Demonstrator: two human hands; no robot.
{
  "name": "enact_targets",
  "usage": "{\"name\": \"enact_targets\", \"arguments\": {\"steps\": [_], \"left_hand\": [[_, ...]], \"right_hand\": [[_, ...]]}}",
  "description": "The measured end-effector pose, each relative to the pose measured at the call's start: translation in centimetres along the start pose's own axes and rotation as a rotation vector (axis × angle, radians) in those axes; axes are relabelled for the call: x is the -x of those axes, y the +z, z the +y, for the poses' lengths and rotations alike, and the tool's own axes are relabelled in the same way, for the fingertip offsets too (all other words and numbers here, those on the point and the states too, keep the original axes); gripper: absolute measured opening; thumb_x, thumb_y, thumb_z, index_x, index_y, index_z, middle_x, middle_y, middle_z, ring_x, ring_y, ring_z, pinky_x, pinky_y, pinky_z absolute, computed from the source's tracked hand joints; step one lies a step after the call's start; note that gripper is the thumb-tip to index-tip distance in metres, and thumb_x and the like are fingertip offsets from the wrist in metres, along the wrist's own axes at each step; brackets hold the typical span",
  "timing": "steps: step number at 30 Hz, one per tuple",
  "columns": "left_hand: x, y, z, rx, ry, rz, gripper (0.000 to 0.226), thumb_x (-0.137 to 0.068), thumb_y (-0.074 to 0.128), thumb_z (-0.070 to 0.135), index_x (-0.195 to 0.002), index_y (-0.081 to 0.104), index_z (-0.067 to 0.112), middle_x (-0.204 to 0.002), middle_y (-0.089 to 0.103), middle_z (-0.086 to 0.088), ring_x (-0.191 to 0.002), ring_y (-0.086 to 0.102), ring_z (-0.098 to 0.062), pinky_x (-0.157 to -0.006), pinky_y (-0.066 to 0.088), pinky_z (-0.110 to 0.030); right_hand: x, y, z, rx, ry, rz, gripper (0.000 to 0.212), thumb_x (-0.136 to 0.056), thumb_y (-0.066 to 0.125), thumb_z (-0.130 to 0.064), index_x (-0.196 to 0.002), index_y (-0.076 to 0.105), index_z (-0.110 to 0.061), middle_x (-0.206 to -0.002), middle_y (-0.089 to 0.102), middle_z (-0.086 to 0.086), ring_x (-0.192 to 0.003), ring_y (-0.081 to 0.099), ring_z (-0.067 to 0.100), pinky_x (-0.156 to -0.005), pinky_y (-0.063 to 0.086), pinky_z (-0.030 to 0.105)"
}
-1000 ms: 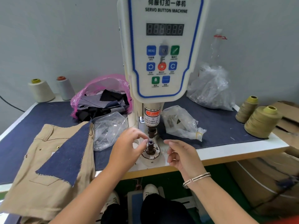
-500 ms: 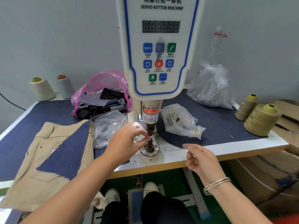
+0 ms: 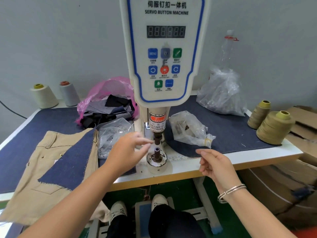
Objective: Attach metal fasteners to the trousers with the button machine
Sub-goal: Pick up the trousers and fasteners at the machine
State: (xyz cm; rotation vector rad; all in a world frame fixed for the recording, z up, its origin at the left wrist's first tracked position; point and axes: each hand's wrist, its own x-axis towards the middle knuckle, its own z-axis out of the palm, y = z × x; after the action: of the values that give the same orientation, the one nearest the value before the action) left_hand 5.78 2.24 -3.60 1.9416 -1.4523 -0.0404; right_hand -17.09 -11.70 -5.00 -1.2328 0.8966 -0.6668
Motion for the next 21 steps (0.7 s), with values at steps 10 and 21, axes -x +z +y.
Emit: {"name": "enact_targets", "arguments": {"steps": [10,21], "left_hand": [[2.3,1.3,-4.8,-0.352,-0.225,0.131,0.027,-0.088,0.056,0.009,-0.111,0.065,0.017,-0.105,0.061,0.000,-0.099,0.053,-0.024,-0.080,0.043,-0.039],[2.6,1.5,-4.6,-0.406,-0.200,0.166,0.030,-0.081,0.059,0.004,-0.108,0.066,0.016,-0.101,0.062,-0.001,-0.094,0.053,-0.024,-0.075,0.042,-0.037]], "right_hand": [[-10.8,3.7,-4.4,1.745,-0.634,0.166,0.027,-0.093,0.046,-0.038,-0.106,0.069,-0.035,-0.145,0.031,-0.001,-0.129,0.023,0.026,-0.103,0.017,0.043],[-14.0,7.6,-4.2,2.204,-0.567,0.125,0.031,-0.096,0.042,-0.024,-0.120,0.062,-0.023,-0.127,0.048,0.003,-0.120,0.038,0.025,-0.108,0.018,0.044]]}}
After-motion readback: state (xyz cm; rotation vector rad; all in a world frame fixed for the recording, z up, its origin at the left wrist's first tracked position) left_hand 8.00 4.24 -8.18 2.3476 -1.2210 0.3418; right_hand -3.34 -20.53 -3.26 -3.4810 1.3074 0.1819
